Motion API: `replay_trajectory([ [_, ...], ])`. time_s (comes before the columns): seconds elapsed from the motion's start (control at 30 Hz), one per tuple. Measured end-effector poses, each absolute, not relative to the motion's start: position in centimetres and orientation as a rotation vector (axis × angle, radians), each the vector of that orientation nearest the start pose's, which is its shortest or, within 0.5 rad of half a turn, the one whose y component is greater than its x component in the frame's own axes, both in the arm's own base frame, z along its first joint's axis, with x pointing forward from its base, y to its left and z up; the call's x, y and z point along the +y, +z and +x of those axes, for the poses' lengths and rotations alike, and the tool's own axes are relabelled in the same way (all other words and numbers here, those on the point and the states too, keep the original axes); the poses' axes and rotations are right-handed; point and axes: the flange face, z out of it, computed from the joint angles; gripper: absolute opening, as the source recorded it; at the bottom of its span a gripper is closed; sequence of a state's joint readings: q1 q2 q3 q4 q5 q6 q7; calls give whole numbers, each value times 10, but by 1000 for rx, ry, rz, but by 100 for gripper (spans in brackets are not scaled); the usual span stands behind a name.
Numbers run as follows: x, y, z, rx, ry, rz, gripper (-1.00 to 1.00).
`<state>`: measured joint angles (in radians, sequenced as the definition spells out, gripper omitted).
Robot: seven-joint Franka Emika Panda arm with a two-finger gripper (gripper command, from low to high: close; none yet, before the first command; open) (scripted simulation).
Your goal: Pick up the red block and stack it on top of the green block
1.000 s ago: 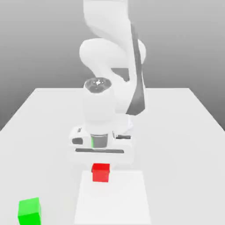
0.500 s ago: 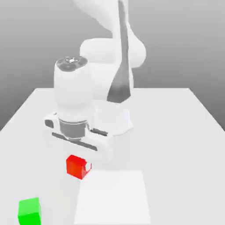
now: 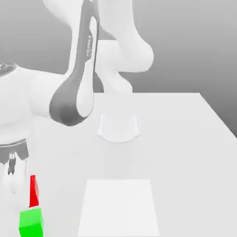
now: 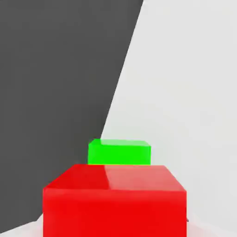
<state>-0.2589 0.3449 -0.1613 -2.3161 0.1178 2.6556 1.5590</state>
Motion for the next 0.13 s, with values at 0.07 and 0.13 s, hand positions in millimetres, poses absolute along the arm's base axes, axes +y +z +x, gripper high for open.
replay_trajectory([
  [0.07, -219, 186, 475, 2705, -2, -1596, 100],
  [0.13, -219, 186, 475, 2705, -2, -1596, 100],
])
